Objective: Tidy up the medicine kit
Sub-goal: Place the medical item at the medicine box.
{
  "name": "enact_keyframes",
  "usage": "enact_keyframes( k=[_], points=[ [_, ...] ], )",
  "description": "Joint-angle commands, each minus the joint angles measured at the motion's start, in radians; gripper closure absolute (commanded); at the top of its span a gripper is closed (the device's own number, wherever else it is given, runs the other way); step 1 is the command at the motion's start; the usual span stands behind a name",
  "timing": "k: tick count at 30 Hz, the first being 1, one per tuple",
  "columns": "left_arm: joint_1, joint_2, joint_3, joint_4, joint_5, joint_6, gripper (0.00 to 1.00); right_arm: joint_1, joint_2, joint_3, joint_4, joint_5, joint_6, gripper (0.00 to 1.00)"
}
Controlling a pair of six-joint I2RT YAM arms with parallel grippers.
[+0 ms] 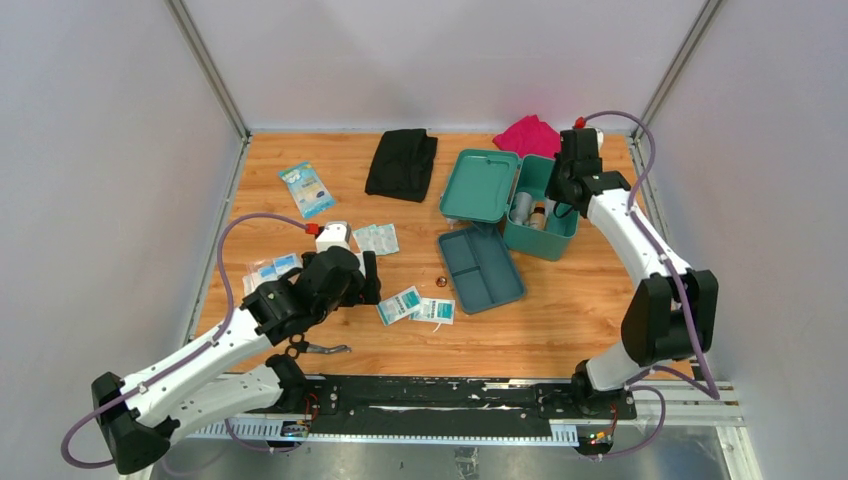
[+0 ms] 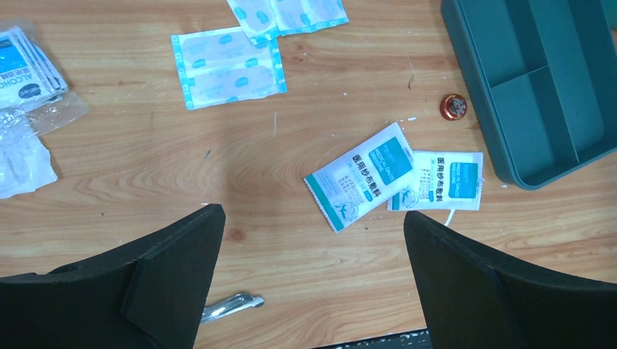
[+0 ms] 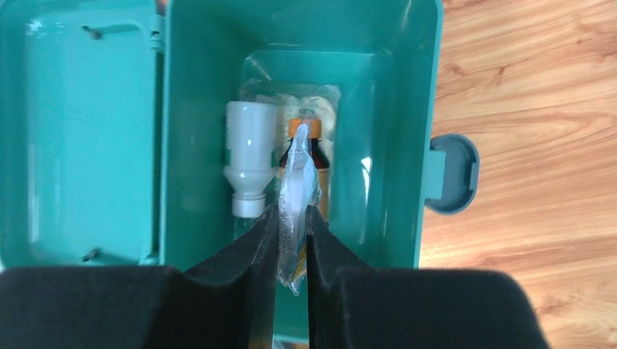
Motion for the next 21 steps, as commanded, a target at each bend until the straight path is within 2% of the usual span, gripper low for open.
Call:
enact_keyframes(
  k=[1, 7, 10, 13, 14, 16, 21],
  points=[
    [-0.005, 0.012, -0.004, -0.008, -0.064, 0.013, 0.0, -0.017, 0.08, 0.072, -0.053, 0.109, -0.088, 0.98],
    [0.002, 0.067, 0.02, -0.027, -0.118, 0.025, 0.0, -0.016, 0.23, 0.181, -0.117, 0.199, -0.137, 0.96],
    [0.028, 0.074, 0.019, -0.036, -0.118, 0.014, 0.0, -0.01, 0.313, 0.245, -0.167, 0.238, -0.159, 0.92],
    [0.086, 0.072, 0.005, -0.044, -0.118, -0.005, 0.0, 0.0, 0.391, 0.323, -0.246, 0.267, -0.166, 0.81],
    [0.115, 0.074, -0.006, -0.039, -0.104, -0.005, 0.0, 0.004, 0.41, 0.344, -0.27, 0.265, -0.17, 0.73],
    [0.184, 0.081, -0.02, -0.02, -0.055, 0.004, 0.0, 0.009, 0.429, 0.366, -0.283, 0.204, -0.172, 0.59],
    [0.312, 0.107, -0.027, 0.026, 0.048, 0.037, 0.0, 0.008, 0.371, 0.333, -0.203, -0.112, -0.187, 0.44]
  ],
)
